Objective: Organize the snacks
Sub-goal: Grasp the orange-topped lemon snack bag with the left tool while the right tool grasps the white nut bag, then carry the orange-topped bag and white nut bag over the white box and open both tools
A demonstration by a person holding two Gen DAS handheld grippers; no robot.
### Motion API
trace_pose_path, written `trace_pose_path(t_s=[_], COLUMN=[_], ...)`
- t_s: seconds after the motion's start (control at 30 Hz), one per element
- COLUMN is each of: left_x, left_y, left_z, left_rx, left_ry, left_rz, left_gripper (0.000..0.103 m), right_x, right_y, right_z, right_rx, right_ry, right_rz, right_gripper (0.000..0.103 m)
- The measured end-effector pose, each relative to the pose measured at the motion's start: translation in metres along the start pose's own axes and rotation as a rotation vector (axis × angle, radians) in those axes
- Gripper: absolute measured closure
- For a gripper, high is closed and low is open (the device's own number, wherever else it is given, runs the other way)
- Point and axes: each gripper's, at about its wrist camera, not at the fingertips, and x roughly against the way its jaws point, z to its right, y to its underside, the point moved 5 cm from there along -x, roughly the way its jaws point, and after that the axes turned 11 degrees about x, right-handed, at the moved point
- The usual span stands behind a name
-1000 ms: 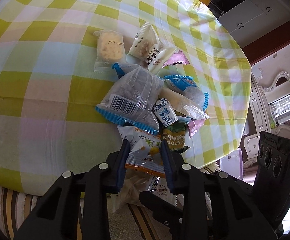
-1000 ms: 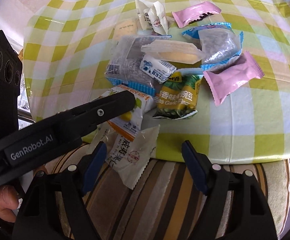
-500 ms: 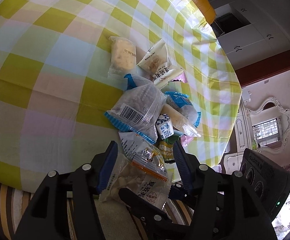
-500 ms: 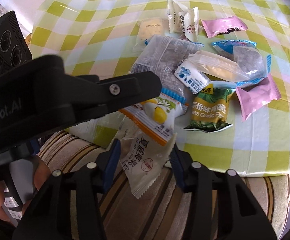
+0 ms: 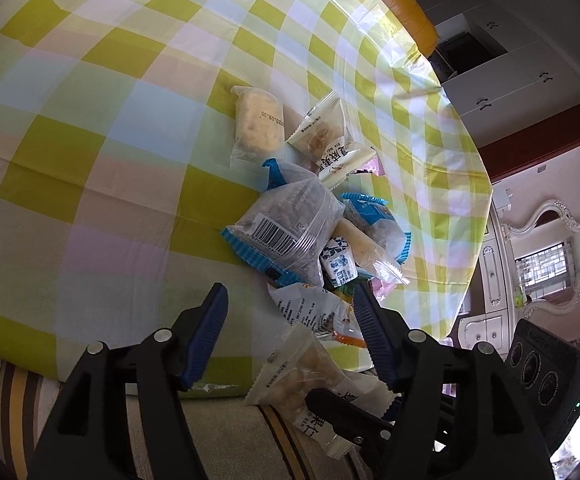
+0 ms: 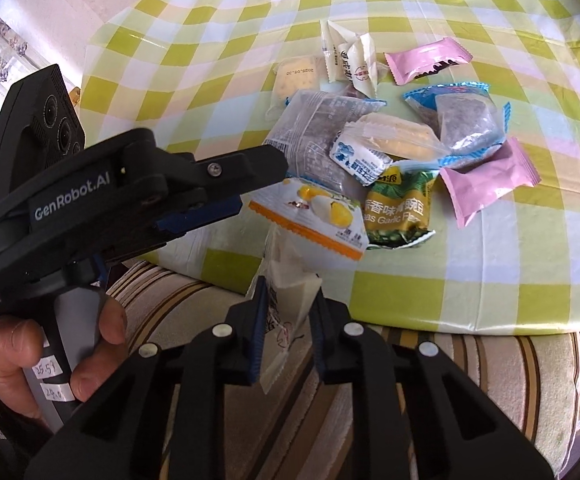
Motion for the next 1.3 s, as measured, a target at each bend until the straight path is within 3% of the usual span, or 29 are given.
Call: trace_pose_path(t_s=[0.27,0.37,0.47,0.63,0.83,0.97,1.1,1.2,1.3], left_x=[-0.004,-0.012,-0.012,-0.016,-0.027,-0.030,-0.040,-0.040,-0.038], left_y=[0.010,0.021,0.026,0.033,0.036,0.034,0.036,0.042,0.046], left_z=[0.014,0.025,0.033,0.041,0.036,0.039,0.042,0.045,0.044], left_rx=[-0.109,-0.205,-0.265,-0.330,-0.295,-0.257,-0.276,-0.310,-0.322], left_ry=[-0.064,-0.129,-0.188,-0.222,-0.256,-0.267,-0.317,-0.322,-0.341], left_rz=[-0.008,-0.029,-0.002,-0.016,-0.068,-0.060,-0.064,-0.071,-0.062], left_gripper=[0.040,0.040,0.040,0.030,0.031,0.031,0.033,0.051,0.053], right_x=[0.033,0.042,0.056,0.071,0.083,0.090,0.100,0.109,0.116], right_y=[0.026,0.033,0.041,0.050,0.056,0.059,0.065,0.071,0.078], right_z=[0.021,0.035,0.049,0.068,0.095,0.112,0.128,0.140,0.154], right_rx=[-0.041,-0.076,-0.104,-0.147,-0.207,-0.237,-0.261,-0.281,-0.307], right_ry=[-0.006,0.004,0.016,0.034,0.071,0.095,0.116,0.142,0.155], right_rz=[0.028,0.038,0.055,0.082,0.122,0.144,0.167,0.184,0.195], right_gripper=[0.084,0.084,0.084,0.084,0.084,0.084,0.084,0.084,0.084])
